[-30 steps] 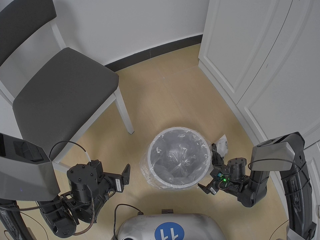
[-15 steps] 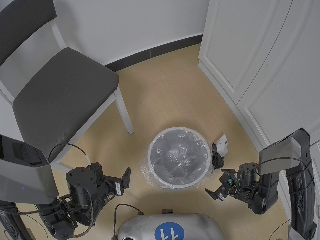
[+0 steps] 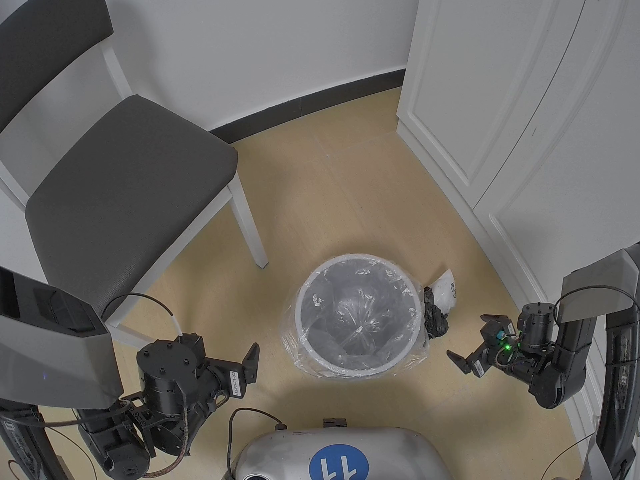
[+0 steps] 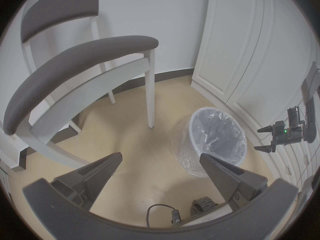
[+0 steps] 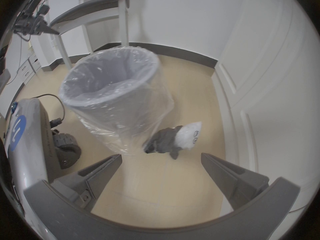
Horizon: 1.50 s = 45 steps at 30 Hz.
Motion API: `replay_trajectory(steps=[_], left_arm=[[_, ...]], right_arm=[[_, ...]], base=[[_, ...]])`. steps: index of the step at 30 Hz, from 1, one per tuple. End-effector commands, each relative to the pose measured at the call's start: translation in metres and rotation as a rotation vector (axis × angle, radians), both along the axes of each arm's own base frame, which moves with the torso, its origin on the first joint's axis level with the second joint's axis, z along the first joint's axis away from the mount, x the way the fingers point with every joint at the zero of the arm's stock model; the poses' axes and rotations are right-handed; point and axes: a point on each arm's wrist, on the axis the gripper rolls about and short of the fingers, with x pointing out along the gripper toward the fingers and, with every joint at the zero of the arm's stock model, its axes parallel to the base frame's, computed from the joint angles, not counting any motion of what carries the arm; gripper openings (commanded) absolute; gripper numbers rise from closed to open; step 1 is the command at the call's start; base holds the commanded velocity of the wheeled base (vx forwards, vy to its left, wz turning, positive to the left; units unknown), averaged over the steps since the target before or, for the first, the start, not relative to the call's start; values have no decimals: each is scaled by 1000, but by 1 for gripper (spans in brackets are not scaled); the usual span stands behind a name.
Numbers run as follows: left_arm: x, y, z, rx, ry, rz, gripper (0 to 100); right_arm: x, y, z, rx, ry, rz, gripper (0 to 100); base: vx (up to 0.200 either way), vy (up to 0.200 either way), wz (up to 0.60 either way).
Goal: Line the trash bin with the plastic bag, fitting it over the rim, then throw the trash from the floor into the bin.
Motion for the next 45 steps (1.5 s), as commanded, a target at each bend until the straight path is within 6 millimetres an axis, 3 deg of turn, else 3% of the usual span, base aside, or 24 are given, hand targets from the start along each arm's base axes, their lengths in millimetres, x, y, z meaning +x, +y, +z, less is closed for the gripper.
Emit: replay_trajectory(steps=[1, 9, 10, 12, 15, 19, 20, 24, 35, 45], left_arm=[[3, 8, -3, -30, 18, 49, 100], [-9, 14, 11, -39, -19, 79, 100], [-11, 17, 21, -65, -49, 85, 100], [-11, 17, 21, -65, -49, 85, 100], [-11, 24, 27, -80, -68, 110, 100], [-8, 31, 27, -74, -66, 145, 100], [-7, 33, 26, -72, -67, 163, 100], [-8, 36, 26, -66, -63, 178, 100], [-8, 36, 25, -61, -59, 178, 100], [-10, 36, 25, -60, -58, 176, 100]], right_arm=[[17, -24, 14, 30, -91, -84, 100], [48, -30, 34, 234, -69, -196, 100], [60, -31, 40, 322, -9, -253, 100], [60, -31, 40, 322, -9, -253, 100], [86, -32, 42, 481, 132, -364, 100], [111, -31, 32, 618, 236, -465, 100], [123, -29, 23, 699, 264, -510, 100], [138, -24, 0, 796, 297, -557, 100], [148, 13, -31, 881, 194, -455, 100], [149, 16, -31, 888, 194, -468, 100]], base=[[0, 0, 0], [0, 0, 0], [0, 0, 0], [0, 0, 0], [0, 0, 0], [0, 0, 0], [0, 0, 0], [0, 0, 0], [0, 0, 0], [0, 0, 0]])
